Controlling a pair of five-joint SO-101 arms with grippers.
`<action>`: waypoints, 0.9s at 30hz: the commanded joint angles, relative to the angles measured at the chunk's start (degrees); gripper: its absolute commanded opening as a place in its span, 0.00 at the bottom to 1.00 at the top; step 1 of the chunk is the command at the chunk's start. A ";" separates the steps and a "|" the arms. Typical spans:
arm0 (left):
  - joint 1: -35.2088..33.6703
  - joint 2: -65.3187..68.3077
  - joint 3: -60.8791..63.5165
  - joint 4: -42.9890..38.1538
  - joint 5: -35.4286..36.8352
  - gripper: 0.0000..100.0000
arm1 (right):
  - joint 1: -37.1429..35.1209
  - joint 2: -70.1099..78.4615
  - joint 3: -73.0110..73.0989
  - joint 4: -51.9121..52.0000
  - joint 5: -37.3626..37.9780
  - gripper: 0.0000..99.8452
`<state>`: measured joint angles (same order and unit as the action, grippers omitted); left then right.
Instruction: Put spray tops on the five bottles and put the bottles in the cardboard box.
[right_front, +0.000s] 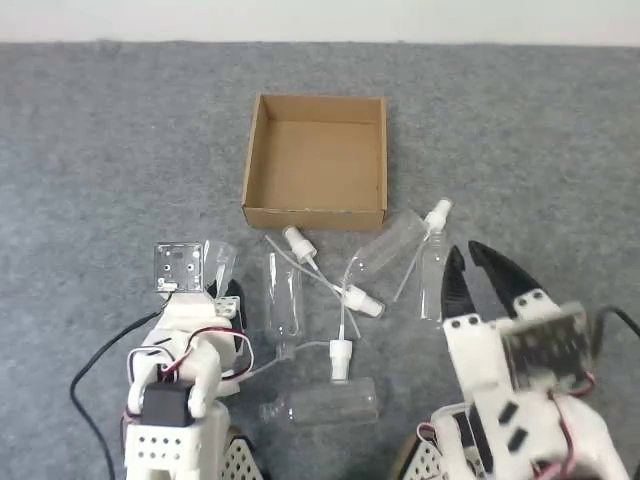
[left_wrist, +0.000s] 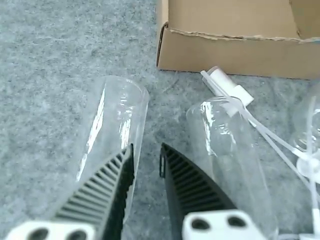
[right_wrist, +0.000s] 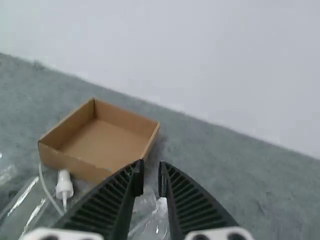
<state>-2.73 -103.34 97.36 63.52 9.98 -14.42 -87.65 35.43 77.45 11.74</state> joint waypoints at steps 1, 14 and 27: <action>-0.44 -0.97 -0.84 0.18 -0.44 0.08 | 0.57 5.85 -2.29 2.59 0.53 0.04; -0.44 -0.97 -0.84 0.26 -0.44 0.08 | 0.57 20.88 -2.20 7.87 0.44 0.12; -0.44 -0.97 -0.84 0.26 -0.44 0.08 | 0.66 40.57 -2.20 7.34 -3.96 0.23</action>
<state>-2.73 -103.34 97.36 63.52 9.98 -14.51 -51.25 35.52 84.92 8.75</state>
